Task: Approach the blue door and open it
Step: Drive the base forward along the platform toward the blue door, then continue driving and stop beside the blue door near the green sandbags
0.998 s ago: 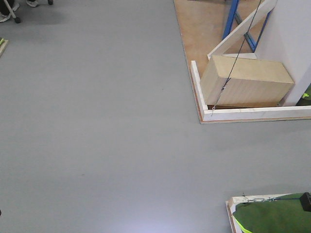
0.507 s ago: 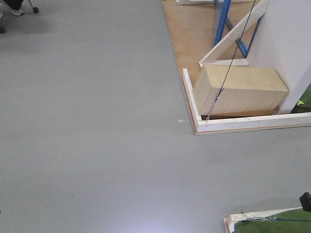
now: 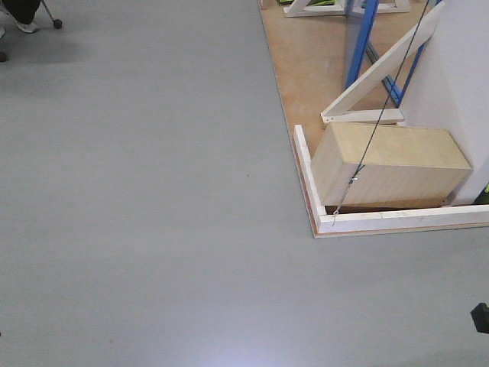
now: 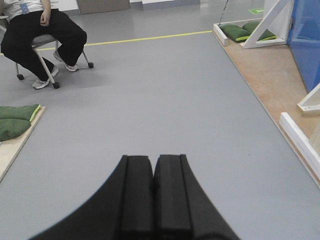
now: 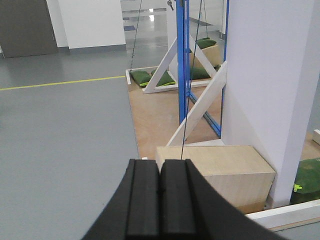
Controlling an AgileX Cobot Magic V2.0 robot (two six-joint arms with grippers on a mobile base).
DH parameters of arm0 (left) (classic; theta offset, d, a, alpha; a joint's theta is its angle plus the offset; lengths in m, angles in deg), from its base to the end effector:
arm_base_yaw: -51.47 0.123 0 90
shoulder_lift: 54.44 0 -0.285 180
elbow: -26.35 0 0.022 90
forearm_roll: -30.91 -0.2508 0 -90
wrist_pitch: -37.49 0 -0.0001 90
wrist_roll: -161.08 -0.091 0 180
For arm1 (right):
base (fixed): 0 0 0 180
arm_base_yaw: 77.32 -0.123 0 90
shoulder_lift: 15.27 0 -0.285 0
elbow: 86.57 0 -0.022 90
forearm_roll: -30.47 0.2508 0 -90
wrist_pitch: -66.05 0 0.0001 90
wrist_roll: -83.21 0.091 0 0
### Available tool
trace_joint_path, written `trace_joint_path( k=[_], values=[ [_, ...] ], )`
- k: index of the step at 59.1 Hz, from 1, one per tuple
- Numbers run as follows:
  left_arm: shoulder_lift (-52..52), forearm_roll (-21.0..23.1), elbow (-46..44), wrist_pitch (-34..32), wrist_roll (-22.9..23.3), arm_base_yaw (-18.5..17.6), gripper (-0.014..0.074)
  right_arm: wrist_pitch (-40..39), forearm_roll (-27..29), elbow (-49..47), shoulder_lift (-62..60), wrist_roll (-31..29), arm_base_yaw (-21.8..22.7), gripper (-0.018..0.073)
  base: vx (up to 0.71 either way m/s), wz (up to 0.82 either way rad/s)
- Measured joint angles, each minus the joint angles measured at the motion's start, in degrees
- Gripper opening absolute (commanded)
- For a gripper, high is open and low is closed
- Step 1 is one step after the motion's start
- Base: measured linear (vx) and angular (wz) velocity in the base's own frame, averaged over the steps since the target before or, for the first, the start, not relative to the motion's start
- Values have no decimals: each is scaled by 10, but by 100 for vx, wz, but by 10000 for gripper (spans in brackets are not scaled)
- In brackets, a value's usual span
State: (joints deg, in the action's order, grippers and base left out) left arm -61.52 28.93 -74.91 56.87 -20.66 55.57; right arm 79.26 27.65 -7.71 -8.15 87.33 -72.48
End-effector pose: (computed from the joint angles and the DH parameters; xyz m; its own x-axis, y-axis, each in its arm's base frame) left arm 0.0533 0.0049 0.1744 -0.2660 0.0440 -0.9630 -0.0659 0.9958 0.0637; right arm 0.0554 -0.0057 0.1832 -0.1565 0.0373 -0.9870 0.0992 0.9948 0.0219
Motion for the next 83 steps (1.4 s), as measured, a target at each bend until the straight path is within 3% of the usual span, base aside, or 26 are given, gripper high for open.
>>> trace_joint_path(
  k=[83],
  values=[
    [0,0,0,0,0,0,70,0,0,0,0,0,0,2,23,5]
  ],
)
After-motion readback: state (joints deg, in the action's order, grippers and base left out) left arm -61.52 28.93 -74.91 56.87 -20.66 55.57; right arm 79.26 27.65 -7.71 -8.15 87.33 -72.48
